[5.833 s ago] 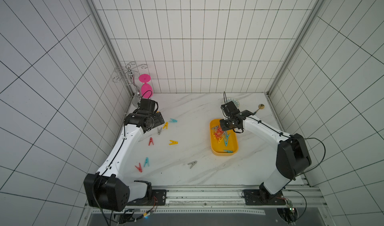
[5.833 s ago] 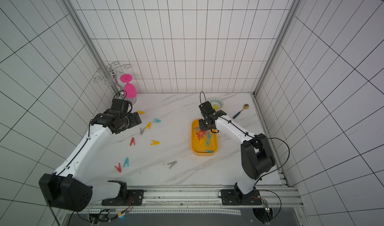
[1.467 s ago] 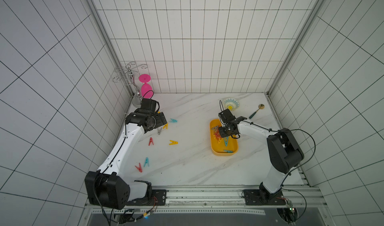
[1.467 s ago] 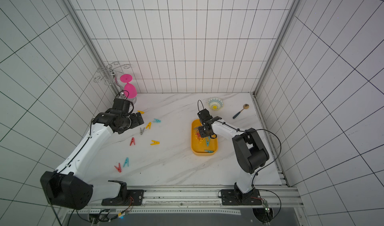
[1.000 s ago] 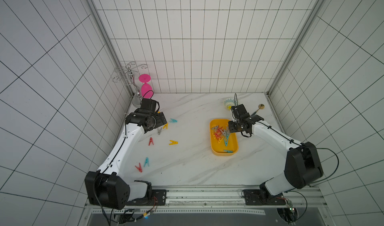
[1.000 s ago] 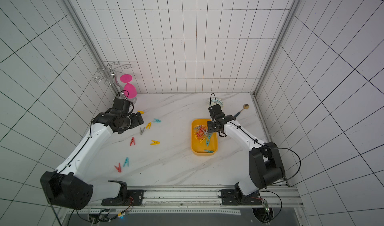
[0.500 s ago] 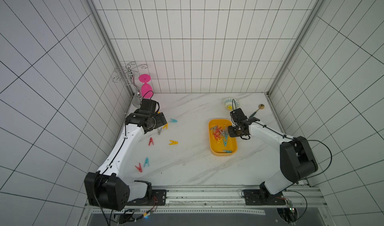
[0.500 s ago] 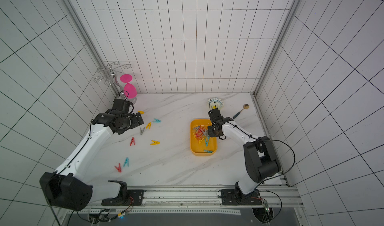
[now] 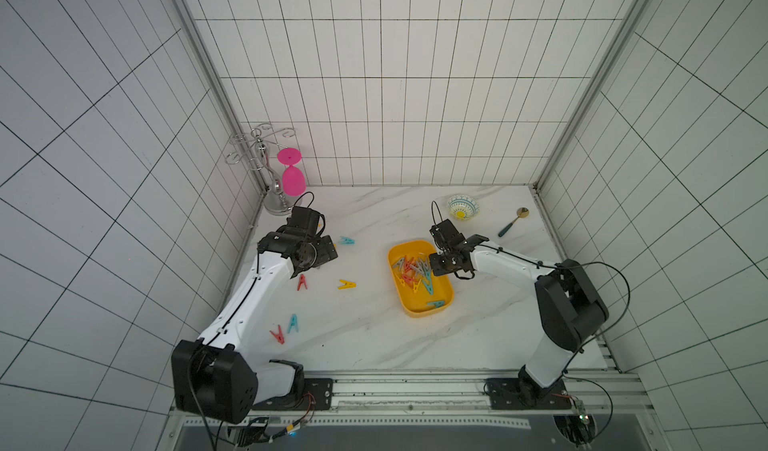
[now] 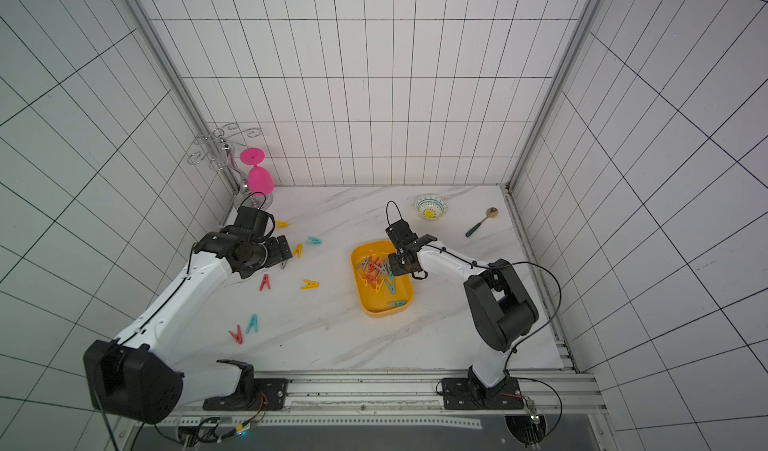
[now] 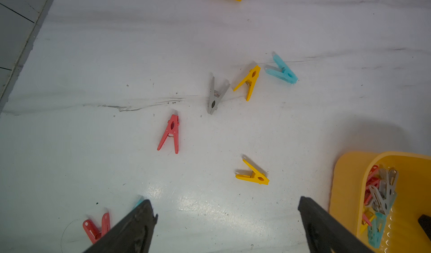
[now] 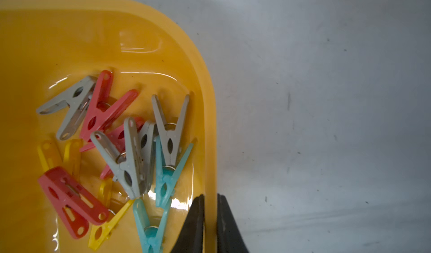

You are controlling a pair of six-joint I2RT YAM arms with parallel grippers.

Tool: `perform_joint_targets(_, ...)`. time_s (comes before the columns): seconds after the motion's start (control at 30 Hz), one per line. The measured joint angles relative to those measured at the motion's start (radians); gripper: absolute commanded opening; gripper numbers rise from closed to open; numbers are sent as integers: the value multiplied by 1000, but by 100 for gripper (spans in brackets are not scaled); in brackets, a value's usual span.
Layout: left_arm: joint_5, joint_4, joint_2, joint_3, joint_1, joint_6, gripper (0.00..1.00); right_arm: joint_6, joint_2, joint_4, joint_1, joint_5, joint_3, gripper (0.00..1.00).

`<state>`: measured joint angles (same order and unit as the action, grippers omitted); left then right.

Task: Put the clothespins into the storage box
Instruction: Move the storage box to the center of the board.

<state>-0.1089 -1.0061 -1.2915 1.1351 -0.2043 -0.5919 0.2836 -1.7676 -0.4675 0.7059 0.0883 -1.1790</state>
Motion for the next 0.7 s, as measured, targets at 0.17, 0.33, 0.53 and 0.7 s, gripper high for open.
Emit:
perform_joint_targets(0.17, 4, 6, 0, -68, -46, -47, 96, 43, -80, 10, 55, 2, -92, 14)
perform_joint_targets(0.33, 18, 30, -1, -130, -50, -126, 96, 85, -101, 20, 79, -5, -122, 15)
perform_joint_targets(0.53, 29, 85, -2, -179, -61, -250, 96, 150, -106, 39, 80, -29, -143, 15)
perform_joint_targets(0.7, 32, 119, -8, -203, -71, -352, 96, 209, -127, 62, 80, -71, -155, 17)
